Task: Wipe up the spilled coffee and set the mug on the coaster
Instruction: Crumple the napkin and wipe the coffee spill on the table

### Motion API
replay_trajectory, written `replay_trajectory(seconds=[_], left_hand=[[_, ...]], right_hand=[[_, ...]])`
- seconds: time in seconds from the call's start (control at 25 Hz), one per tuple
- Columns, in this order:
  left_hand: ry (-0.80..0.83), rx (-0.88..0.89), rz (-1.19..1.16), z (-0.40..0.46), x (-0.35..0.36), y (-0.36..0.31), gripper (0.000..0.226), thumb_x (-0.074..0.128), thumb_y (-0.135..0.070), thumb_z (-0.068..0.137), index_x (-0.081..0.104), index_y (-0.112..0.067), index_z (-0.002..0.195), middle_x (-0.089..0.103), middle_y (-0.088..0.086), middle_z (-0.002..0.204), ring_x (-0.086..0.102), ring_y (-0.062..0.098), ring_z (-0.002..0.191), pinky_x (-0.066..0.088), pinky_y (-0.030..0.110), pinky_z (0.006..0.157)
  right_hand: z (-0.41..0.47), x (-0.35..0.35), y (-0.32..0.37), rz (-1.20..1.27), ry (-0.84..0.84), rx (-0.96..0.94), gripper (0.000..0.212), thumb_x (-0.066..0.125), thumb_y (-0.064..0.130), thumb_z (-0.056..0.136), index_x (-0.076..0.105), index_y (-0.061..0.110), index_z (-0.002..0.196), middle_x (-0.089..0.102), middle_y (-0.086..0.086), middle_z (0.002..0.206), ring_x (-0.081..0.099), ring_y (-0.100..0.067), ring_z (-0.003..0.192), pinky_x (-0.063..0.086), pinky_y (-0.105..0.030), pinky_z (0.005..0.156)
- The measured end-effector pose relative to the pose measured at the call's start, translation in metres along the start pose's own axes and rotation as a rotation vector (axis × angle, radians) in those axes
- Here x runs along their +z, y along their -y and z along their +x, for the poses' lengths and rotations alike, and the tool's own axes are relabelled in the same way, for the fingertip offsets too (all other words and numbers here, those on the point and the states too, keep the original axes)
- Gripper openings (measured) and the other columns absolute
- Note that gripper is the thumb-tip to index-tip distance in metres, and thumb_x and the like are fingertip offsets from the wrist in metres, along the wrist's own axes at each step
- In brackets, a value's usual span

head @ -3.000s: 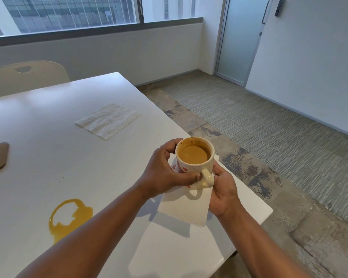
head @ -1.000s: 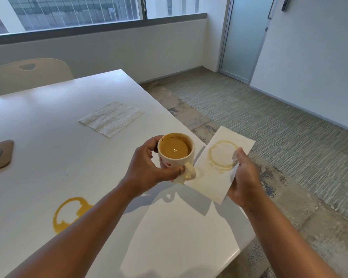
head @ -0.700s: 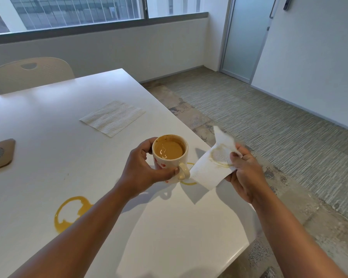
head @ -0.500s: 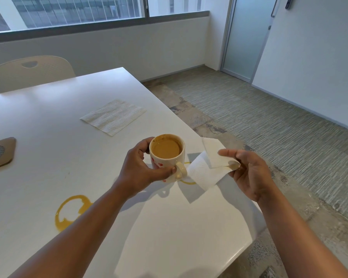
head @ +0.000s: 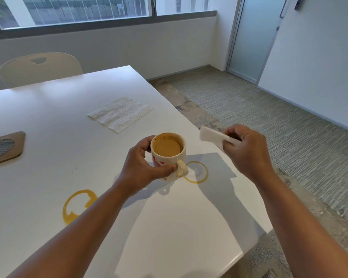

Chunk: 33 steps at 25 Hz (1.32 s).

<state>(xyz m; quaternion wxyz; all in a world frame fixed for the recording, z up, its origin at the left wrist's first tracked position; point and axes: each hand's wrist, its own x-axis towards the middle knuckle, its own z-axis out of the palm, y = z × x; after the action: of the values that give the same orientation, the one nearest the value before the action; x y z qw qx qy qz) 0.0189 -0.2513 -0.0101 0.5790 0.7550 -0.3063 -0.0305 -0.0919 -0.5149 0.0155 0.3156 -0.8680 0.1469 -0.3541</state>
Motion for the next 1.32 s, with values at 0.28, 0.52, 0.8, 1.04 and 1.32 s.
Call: replay_trajectory(seconds=[0.28, 0.52, 0.8, 1.04, 1.32], left_hand=[[-0.018, -0.020, -0.013, -0.003, -0.006, 0.002, 0.072, 0.095, -0.053, 0.052, 0.065, -0.043, 0.117, 0.071, -0.021, 0.116, 0.062, 0.007, 0.111, 0.044, 0.010, 0.082], [-0.031, -0.040, -0.013, -0.005, -0.010, 0.007, 0.076, 0.095, -0.051, 0.052, 0.067, -0.036, 0.120, 0.072, -0.018, 0.116, 0.062, 0.008, 0.110, 0.041, 0.001, 0.079], [-0.043, -0.058, -0.015, -0.004, -0.012, 0.005, 0.073, 0.094, -0.052, 0.050, 0.066, -0.040, 0.117, 0.072, -0.020, 0.115, 0.062, 0.008, 0.110, 0.041, 0.025, 0.087], [-0.026, -0.048, -0.015, -0.004, -0.010, -0.002, 0.079, 0.091, -0.057, 0.049, 0.066, -0.035, 0.121, 0.071, -0.021, 0.114, 0.062, 0.007, 0.111, 0.041, 0.015, 0.085], [-0.013, -0.040, -0.029, -0.007, -0.010, -0.004, 0.077, 0.099, -0.046, 0.055, 0.064, -0.032, 0.122, 0.070, -0.025, 0.113, 0.062, 0.000, 0.108, 0.042, 0.000, 0.078]], right_hand=[[-0.003, 0.058, -0.016, -0.349, 0.301, -0.218, 0.032, 0.057, -0.016, 0.068, 0.076, -0.002, 0.090, 0.074, -0.023, 0.096, 0.066, -0.043, 0.090, 0.055, -0.045, 0.079], [-0.013, 0.088, -0.028, -0.341, 0.523, 0.009, 0.032, 0.042, 0.013, 0.077, 0.070, 0.014, 0.093, 0.067, -0.013, 0.087, 0.058, -0.040, 0.098, 0.037, -0.035, 0.071], [-0.014, 0.087, -0.021, 0.110, 0.904, 0.179, 0.054, 0.041, -0.001, 0.098, 0.057, 0.022, 0.144, 0.041, 0.005, 0.160, 0.019, -0.008, 0.154, 0.009, -0.031, 0.126], [-0.023, 0.072, -0.011, 0.395, 1.008, 0.308, 0.052, 0.046, -0.012, 0.090, 0.070, 0.012, 0.129, 0.060, 0.005, 0.144, 0.032, -0.001, 0.146, 0.023, -0.022, 0.120], [-0.031, 0.043, -0.020, 0.474, 1.026, 0.418, 0.055, 0.047, 0.005, 0.070, 0.077, 0.010, 0.116, 0.067, -0.003, 0.136, 0.046, 0.009, 0.133, 0.036, -0.006, 0.101]])
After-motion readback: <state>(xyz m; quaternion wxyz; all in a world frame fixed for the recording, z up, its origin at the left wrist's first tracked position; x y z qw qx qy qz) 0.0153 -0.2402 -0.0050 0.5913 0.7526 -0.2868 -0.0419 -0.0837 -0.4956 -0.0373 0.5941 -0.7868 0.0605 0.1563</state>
